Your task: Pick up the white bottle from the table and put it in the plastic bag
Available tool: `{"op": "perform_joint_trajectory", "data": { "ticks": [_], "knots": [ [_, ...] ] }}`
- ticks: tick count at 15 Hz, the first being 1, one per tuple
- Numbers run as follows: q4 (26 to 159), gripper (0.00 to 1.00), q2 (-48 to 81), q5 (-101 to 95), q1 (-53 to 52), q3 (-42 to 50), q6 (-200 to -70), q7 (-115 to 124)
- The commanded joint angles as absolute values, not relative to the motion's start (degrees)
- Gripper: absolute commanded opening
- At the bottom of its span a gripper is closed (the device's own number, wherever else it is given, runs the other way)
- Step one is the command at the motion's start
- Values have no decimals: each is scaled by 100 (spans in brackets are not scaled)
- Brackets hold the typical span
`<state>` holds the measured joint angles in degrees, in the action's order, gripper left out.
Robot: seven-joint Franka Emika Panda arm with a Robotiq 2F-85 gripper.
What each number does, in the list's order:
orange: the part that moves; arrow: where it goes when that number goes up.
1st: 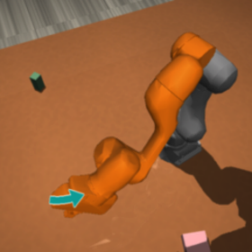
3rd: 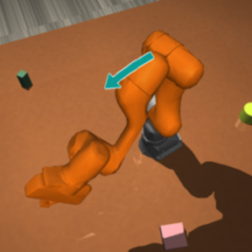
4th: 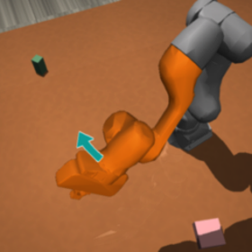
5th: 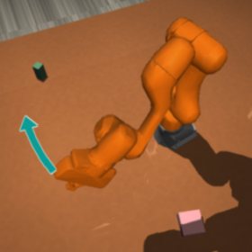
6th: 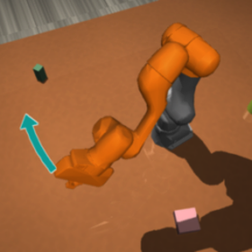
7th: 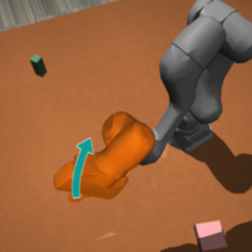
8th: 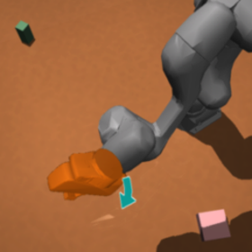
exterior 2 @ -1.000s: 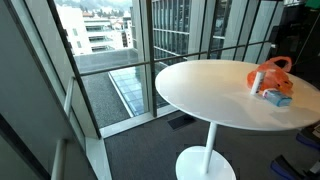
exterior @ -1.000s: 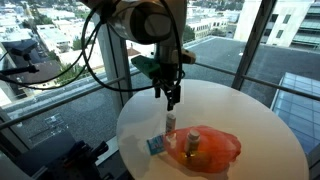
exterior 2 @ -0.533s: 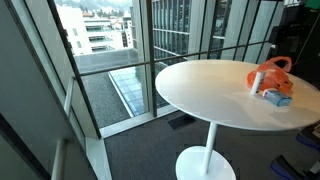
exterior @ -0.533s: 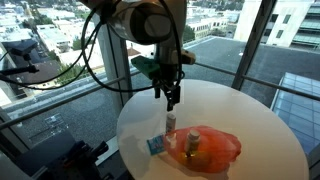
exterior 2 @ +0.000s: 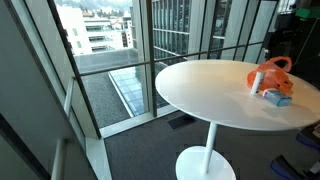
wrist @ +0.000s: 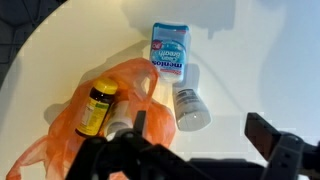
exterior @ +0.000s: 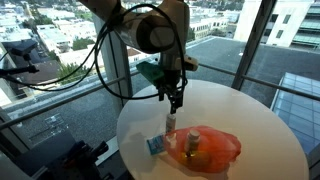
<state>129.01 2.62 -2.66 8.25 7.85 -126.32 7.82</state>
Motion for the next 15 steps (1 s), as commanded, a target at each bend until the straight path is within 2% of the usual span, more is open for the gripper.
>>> {"op": "perform_joint_trajectory", "data": {
  "ticks": [1,15],
  "knots": [
    [12453,100,786,-42,844,821,-12707,757],
    [11884,100,1773,149,893,791,-12813,366]
  ]
}}
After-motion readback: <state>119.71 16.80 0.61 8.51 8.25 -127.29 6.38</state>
